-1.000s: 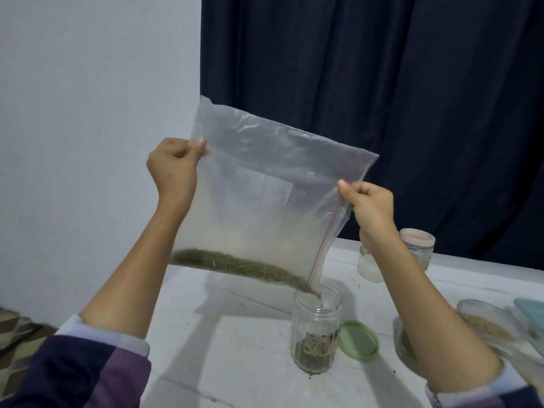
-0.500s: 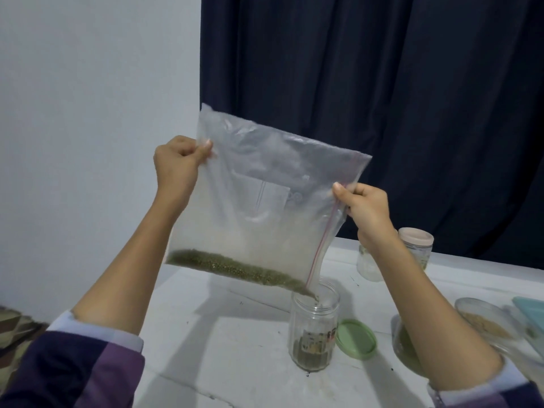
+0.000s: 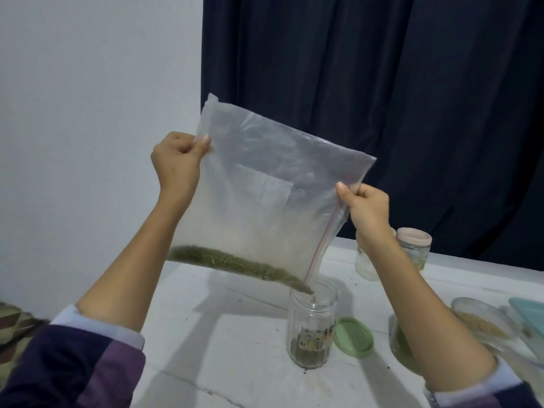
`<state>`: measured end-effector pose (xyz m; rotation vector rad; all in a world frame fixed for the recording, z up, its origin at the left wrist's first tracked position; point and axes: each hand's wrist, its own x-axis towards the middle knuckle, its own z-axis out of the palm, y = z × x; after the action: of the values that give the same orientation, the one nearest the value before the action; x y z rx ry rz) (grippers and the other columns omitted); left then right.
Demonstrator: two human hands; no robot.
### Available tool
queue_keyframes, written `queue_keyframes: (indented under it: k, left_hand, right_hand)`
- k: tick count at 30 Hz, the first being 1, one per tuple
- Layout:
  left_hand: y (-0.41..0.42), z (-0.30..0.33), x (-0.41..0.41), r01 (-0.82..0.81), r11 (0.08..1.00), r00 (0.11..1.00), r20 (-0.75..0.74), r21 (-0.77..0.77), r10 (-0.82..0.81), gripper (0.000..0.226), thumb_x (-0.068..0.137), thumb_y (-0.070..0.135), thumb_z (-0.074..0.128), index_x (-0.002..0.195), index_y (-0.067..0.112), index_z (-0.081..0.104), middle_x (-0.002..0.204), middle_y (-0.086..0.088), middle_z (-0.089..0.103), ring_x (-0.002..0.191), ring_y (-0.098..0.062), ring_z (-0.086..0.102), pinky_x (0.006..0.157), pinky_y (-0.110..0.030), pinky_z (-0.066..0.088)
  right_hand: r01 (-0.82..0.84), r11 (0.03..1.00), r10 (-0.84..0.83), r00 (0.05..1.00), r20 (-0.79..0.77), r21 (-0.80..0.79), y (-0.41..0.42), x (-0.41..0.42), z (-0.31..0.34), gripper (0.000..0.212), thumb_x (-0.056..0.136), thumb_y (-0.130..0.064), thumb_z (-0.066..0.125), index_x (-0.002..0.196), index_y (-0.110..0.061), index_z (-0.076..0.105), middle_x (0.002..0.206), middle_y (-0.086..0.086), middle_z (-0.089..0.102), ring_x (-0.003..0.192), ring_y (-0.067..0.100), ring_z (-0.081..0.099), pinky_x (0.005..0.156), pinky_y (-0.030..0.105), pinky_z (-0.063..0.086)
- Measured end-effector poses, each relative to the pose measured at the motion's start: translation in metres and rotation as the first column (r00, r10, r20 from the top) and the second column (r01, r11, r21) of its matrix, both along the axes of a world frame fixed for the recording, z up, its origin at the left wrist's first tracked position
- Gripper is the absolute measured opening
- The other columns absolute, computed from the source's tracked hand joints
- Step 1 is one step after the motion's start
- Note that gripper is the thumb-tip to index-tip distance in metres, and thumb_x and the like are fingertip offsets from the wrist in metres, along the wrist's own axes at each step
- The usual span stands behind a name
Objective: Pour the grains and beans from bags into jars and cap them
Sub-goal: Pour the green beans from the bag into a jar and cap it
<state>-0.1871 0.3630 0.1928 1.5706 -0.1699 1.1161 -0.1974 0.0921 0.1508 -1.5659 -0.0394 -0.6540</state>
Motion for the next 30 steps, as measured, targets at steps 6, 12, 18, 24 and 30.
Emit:
queue_keyframes:
  k: [6, 12, 18, 24, 30]
  left_hand:
    - [-0.0010, 0.0011, -0.0008, -0.002, 1.000, 1.000, -0.001, -0.005, 0.002, 0.020, 0.085, 0.024, 0.069, 0.081, 0.004, 0.073, 0.080, 0.011, 0.058, 0.075, 0.001, 0.057, 0.078, -0.016, 0.047]
    - [-0.0052, -0.0025, -0.0009, 0.006, 1.000, 1.000, -0.010, -0.010, -0.006, 0.017, 0.086, 0.023, 0.069, 0.079, 0.008, 0.073, 0.080, 0.011, 0.058, 0.075, 0.001, 0.057, 0.078, -0.015, 0.045]
    - [-0.0047, -0.0016, -0.0018, 0.003, 1.000, 1.000, -0.002, -0.024, -0.003, 0.018, 0.085, 0.023, 0.069, 0.080, 0.007, 0.073, 0.081, 0.011, 0.059, 0.076, 0.001, 0.058, 0.080, -0.018, 0.048]
    - [-0.0059, -0.0020, -0.0004, 0.001, 1.000, 1.000, -0.004, -0.014, -0.001, 0.019, 0.085, 0.024, 0.070, 0.081, 0.005, 0.073, 0.082, 0.010, 0.060, 0.078, -0.001, 0.058, 0.081, -0.020, 0.049]
    - [-0.0031, -0.0033, 0.0015, -0.020, 1.000, 1.000, -0.004, -0.014, 0.020, 0.020, 0.084, 0.024, 0.070, 0.082, 0.004, 0.074, 0.081, 0.009, 0.059, 0.076, -0.002, 0.057, 0.078, -0.018, 0.048]
  right_hand:
    - [0.007, 1.000, -0.007, 1.000, 0.000, 0.015, -0.0017, -0.0014, -0.0007, 0.028, 0.091, -0.017, 0.065, 0.067, -0.004, 0.056, 0.064, 0.003, 0.056, 0.059, 0.010, 0.053, 0.056, 0.015, 0.047]
    - [-0.012, 1.000, 0.012, 1.000, 0.019, 0.005, -0.0021, -0.0033, -0.0021, 0.030, 0.091, -0.015, 0.064, 0.064, -0.005, 0.055, 0.063, 0.001, 0.057, 0.056, 0.007, 0.054, 0.050, 0.009, 0.045]
    - [-0.005, 1.000, 0.005, 1.000, 0.028, -0.005, -0.0052, -0.0019, -0.0035, 0.025, 0.090, -0.017, 0.065, 0.075, 0.002, 0.061, 0.069, 0.004, 0.061, 0.063, 0.010, 0.056, 0.056, 0.013, 0.048]
    - [0.012, 1.000, -0.012, 1.000, 0.026, -0.006, -0.0026, 0.0002, -0.0038, 0.028, 0.091, -0.017, 0.065, 0.070, 0.002, 0.058, 0.069, 0.007, 0.058, 0.066, 0.015, 0.055, 0.063, 0.021, 0.050]
    - [0.005, 1.000, -0.004, 1.000, 0.017, -0.022, -0.0026, 0.0002, -0.0028, 0.026, 0.090, -0.017, 0.065, 0.070, -0.003, 0.058, 0.069, 0.004, 0.060, 0.062, 0.011, 0.056, 0.059, 0.018, 0.048]
